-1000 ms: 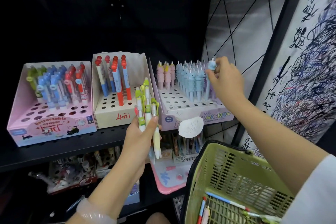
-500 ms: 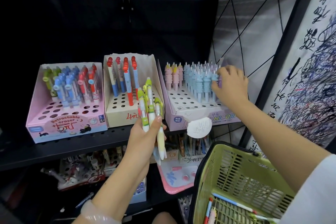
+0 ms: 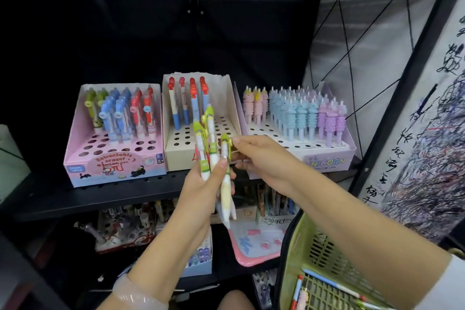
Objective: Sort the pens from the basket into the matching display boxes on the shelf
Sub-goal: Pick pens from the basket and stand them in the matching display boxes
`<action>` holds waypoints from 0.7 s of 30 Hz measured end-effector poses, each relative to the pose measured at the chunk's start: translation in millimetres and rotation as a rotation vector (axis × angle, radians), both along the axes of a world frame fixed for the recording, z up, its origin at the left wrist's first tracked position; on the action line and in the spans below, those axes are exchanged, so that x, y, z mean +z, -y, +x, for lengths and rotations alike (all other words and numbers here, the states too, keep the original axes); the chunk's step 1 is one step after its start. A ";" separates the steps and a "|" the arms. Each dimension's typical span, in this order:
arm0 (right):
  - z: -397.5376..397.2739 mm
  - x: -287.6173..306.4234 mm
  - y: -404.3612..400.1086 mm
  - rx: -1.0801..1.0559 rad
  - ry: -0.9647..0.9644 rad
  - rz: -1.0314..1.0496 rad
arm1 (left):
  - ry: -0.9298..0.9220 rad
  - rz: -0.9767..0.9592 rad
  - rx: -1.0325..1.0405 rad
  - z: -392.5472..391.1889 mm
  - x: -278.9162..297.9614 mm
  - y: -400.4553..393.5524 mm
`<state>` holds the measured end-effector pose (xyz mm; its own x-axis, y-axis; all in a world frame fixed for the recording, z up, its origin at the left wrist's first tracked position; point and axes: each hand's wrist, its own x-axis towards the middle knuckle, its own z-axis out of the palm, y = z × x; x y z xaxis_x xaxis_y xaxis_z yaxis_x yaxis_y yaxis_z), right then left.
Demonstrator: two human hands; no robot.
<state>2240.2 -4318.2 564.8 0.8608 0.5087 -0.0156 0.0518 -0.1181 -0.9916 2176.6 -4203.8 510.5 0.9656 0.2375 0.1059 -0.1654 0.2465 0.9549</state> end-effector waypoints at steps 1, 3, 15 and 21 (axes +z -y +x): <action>0.3 -0.2 -4.0 0.028 -0.056 0.052 | 0.011 -0.022 0.011 -2.1 -0.4 -6.0; 0.0 -0.1 -13.5 0.084 -0.111 0.123 | 0.025 -0.064 0.026 -6.2 -1.6 -19.5; -9.5 47.9 -122.8 -0.076 0.352 0.175 | 0.093 0.029 0.270 -47.0 -19.8 -122.1; 5.1 74.5 -207.3 -0.155 0.573 0.174 | 0.089 0.050 0.366 -65.5 -15.5 -176.9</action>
<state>2245.4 -4110.9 639.3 0.7716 0.3310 0.5433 0.5774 -0.0059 -0.8165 2111.1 -4026.9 494.9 0.8043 0.5574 0.2058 -0.3170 0.1096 0.9421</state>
